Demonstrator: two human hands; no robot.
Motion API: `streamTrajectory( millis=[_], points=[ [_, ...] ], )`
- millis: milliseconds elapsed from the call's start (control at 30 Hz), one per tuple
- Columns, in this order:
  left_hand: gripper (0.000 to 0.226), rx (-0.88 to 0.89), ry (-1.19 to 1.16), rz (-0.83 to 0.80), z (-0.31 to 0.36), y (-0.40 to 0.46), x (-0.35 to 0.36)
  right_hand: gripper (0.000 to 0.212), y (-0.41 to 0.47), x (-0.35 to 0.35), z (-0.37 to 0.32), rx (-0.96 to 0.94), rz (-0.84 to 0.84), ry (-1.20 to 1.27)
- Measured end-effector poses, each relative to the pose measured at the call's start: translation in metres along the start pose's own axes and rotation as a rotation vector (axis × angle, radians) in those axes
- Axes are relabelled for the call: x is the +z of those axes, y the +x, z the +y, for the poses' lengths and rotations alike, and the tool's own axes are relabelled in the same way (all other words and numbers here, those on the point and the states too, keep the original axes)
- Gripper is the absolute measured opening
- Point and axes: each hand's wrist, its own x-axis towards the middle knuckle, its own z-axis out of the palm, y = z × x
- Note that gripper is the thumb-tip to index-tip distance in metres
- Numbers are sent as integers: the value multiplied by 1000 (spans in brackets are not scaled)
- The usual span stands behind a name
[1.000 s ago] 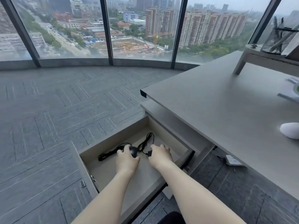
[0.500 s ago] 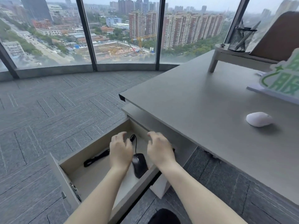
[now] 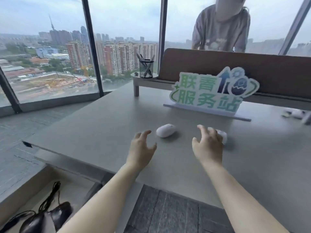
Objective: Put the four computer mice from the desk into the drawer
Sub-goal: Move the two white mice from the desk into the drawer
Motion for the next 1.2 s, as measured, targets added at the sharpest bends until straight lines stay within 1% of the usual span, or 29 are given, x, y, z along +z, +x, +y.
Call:
streamTrajectory(
  millis=[67, 133, 200, 267, 367, 433, 500, 567, 600, 667, 733, 833, 900, 967, 1033, 1100, 1200],
  points=[
    [66, -17, 52, -43, 12, 16, 25, 56, 16, 1, 30, 85, -79, -84],
    [74, -47, 116, -75, 20, 31, 44, 63, 29, 7, 49, 154, -185, -110],
    [77, -74, 177, -98, 23, 44, 58, 66, 38, 14, 61, 187, -264, -99],
    [76, -81, 244, -111, 23, 55, 67, 65, 43, 21, 70, 195, -285, -108],
    [71, -57, 364, -142, 21, 70, 78, 55, 43, 29, 76, 159, -244, -143],
    [64, -39, 404, -127, 20, 77, 82, 45, 41, 31, 76, 106, -192, -169],
    [54, -26, 413, -78, 22, 78, 84, 30, 37, 29, 71, 39, -126, -164],
    [48, -17, 433, -37, 25, 73, 84, 13, 32, 26, 68, -16, -97, -134],
    [48, -14, 445, -22, 28, 68, 84, 9, 30, 24, 67, -43, -98, -114],
    [49, -31, 404, 21, 29, 56, 78, 12, 24, 21, 61, -92, -110, -57],
    [51, -87, 275, 67, 27, 42, 63, 21, 14, 19, 45, -144, -122, 46],
    [54, -133, 128, 165, 13, 16, 25, 35, -11, 13, -5, -188, -182, 247],
    [52, -131, 75, 262, -5, -5, -9, 37, -35, 11, -51, -254, -240, 371],
    [50, -153, 70, 350, -29, -28, -49, 37, -63, 11, -97, -315, -295, 489],
    [51, -231, 106, 424, -59, -56, -90, 40, -94, 13, -140, -350, -363, 586],
    [55, -346, 154, 467, -92, -87, -127, 42, -129, 21, -177, -390, -452, 658],
    [64, -573, 203, 493, -140, -134, -173, 42, -184, 45, -221, -409, -647, 707]
  ],
)
